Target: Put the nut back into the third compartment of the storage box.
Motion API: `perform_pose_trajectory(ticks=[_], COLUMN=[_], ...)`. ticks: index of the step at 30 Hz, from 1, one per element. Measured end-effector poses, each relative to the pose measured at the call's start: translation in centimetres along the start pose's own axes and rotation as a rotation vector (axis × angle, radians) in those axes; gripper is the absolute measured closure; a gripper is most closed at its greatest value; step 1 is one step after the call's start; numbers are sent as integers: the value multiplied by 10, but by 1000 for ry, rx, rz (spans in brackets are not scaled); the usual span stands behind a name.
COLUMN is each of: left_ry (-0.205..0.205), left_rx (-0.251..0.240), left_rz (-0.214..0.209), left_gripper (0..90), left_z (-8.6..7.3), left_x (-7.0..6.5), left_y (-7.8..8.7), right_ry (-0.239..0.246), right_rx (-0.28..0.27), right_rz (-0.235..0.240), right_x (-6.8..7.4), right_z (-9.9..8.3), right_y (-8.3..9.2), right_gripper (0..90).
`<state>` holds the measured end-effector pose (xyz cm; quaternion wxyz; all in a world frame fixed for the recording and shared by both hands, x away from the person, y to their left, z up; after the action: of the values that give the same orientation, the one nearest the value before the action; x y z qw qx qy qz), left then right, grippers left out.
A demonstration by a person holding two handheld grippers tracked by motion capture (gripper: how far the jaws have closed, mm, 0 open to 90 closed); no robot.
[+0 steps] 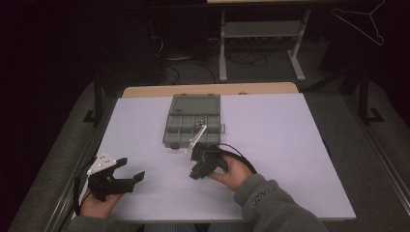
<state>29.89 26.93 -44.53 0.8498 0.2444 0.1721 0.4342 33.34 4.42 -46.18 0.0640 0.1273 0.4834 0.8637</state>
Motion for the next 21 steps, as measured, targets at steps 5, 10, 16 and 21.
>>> perform_pose_trajectory(ticks=[5,10,16,21], left_ry=[5,3,-2,1], left_rx=[-1,-6,1,-3], left_rz=[3,1,0,-2], left_gripper=[152,152,152,152], left_z=[0,0,0,0], left_x=[1,0,1,0], left_y=[1,1,1,2], right_ry=[-22,-57,-94,-122], right_rx=[-22,-34,-45,-53], right_rz=[-29,-61,-88,-121], right_x=[-22,-51,-80,-105], right_z=[6,14,29,40], right_y=[17,32,50,55], right_gripper=[692,692,691,692])
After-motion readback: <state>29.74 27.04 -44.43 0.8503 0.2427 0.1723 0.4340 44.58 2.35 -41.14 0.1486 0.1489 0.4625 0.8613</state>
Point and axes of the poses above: each handheld gripper's, and its own axes: y roughly backward along the jaws, z roughly out of its top, x roughly to its left, the point moved 8 cm from there along -y, roughly forward along the jaws, and after that the axes turned 2 degrees about y, right-handed, at the moved point
